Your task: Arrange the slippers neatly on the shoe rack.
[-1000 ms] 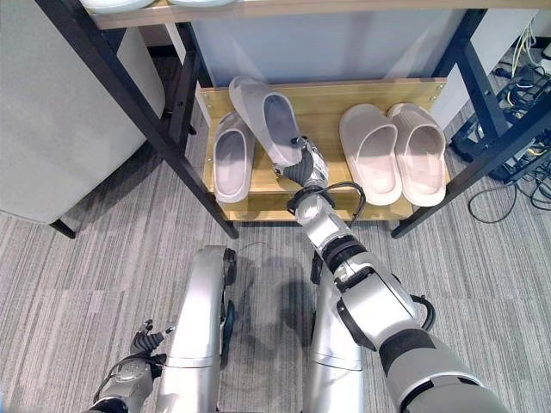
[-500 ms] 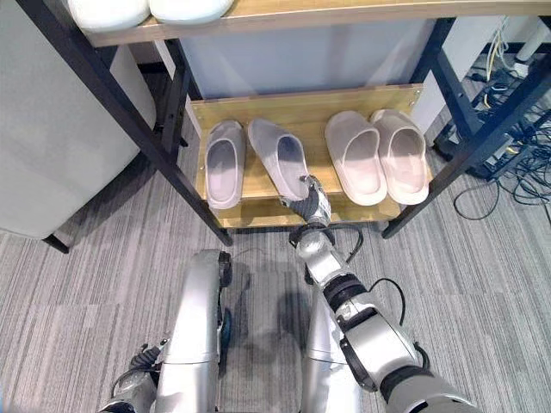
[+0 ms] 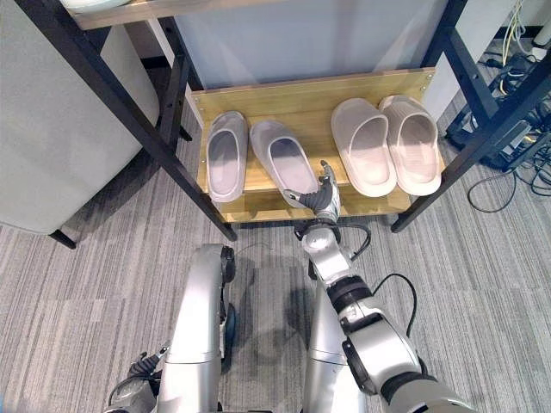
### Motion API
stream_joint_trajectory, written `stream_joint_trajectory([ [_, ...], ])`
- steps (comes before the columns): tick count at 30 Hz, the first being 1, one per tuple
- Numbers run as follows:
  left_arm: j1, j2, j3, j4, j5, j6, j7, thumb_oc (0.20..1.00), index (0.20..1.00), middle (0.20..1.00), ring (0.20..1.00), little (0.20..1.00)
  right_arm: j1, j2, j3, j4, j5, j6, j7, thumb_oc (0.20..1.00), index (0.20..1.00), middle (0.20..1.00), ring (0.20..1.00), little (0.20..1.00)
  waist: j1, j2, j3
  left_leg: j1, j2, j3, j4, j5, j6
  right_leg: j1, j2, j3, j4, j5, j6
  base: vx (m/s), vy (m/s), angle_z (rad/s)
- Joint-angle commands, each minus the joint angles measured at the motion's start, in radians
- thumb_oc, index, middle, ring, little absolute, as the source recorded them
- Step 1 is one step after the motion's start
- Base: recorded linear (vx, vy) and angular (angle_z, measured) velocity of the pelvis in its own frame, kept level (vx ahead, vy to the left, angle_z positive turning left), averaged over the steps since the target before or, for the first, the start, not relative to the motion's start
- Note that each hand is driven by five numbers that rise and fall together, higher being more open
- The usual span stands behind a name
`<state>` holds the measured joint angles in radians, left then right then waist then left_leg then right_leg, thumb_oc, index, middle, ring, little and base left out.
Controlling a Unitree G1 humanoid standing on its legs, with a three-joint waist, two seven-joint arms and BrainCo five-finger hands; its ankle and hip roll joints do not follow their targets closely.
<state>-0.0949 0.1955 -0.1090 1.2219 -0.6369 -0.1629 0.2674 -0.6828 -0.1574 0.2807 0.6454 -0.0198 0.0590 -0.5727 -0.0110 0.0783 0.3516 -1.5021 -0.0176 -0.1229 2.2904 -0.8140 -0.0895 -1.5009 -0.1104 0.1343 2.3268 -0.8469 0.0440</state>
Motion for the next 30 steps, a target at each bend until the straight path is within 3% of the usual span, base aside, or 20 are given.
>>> stream_joint_trajectory([
  [1, 0.058, -0.017, -0.041, 0.002, 0.024, -0.018, 0.026, 1.0, 1.0, 1.0, 1.0, 1.0, 0.033, 0.013, 0.042, -0.185, 0.086, -0.107, -0.027, 1.0, 1.0, 1.0, 1.0, 1.0, 0.042, -0.014, -0.031, -0.001, -0.037, 0.03, 0.115, -0.02, 0.116, 0.079, -0.017, 0.078, 0.097, 0.169, -0.03, 0.0, 0.0, 0.0],
  [7, 0.056, -0.02, -0.036, 0.008, 0.054, -0.017, 0.055, 1.0, 1.0, 1.0, 1.0, 1.0, 0.131, 0.023, 0.079, -0.313, 0.185, -0.163, 0.006, 1.0, 1.0, 1.0, 1.0, 1.0, 0.036, -0.016, -0.027, -0.005, -0.041, 0.028, 0.127, -0.017, 0.108, 0.076, -0.021, 0.08, 0.112, 0.169, -0.03, 0.0, 0.001, -0.01],
  [30, 0.048, -0.008, -0.034, 0.026, 0.061, -0.018, 0.078, 1.0, 1.0, 1.0, 1.0, 1.0, 0.062, 0.073, 0.163, -0.271, 0.292, -0.17, 0.048, 1.0, 1.0, 1.0, 1.0, 1.0, 0.053, -0.001, -0.014, -0.016, -0.046, 0.032, 0.158, -0.016, 0.107, 0.085, -0.022, 0.095, 0.14, 0.176, -0.024, 0.0, 0.0, 0.0],
])
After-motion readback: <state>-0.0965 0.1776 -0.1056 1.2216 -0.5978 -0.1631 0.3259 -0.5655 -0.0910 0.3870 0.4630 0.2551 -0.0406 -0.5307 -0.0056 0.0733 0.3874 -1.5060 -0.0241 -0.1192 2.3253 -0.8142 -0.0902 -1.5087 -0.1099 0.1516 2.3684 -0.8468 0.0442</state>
